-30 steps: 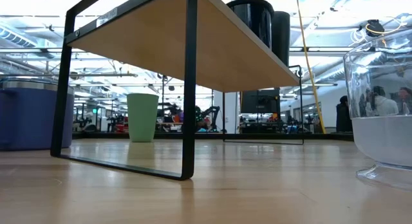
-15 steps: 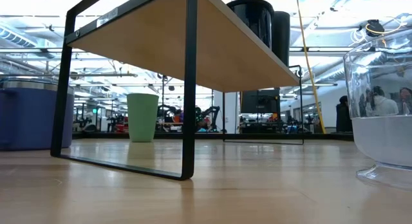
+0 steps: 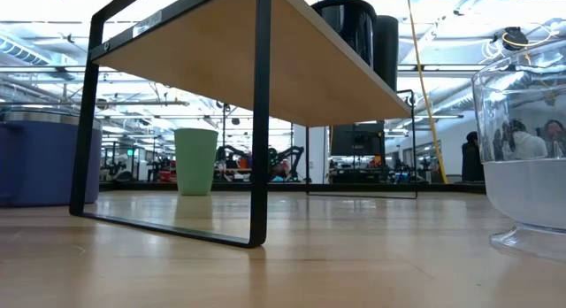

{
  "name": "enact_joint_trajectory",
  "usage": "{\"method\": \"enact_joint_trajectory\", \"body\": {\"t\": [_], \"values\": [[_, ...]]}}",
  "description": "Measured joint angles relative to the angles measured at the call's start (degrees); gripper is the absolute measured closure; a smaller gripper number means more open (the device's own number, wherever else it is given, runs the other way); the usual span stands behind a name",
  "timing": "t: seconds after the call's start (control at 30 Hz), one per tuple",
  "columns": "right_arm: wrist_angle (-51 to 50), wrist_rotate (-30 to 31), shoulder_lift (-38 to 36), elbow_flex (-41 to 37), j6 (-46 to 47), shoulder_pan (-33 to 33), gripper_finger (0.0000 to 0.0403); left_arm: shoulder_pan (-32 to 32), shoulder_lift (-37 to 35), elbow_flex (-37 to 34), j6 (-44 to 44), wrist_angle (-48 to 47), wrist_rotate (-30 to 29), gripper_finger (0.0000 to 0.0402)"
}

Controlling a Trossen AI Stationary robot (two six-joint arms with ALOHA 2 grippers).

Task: Stack small to large cups/mugs on shelf
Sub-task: Put the transparent cup on the shelf

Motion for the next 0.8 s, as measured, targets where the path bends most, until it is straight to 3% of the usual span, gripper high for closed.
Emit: {"method": "enact_joint_trajectory", "body": {"t": [0.2, 0.4, 0.8], "values": [[-3.56, -7.43, -0.02, -0.02, 0.75, -0.51, 0.0346, -1.32, 0.00, 0.00, -0.36, 0.09, -2.25, 0.0284], [-2.94, -2.56, -0.02, -0.02, -0.47, -0.21, 0.0346, -2.29, 0.02, -0.02, -0.14, 0.09, -4.34, 0.0284], [-3.30, -2.42, -0.02, -0.02, -4.43, -3.05, 0.0346, -1.53, 0.09, -3.39, 2.52, 4.19, -5.59, 0.0284]]}}
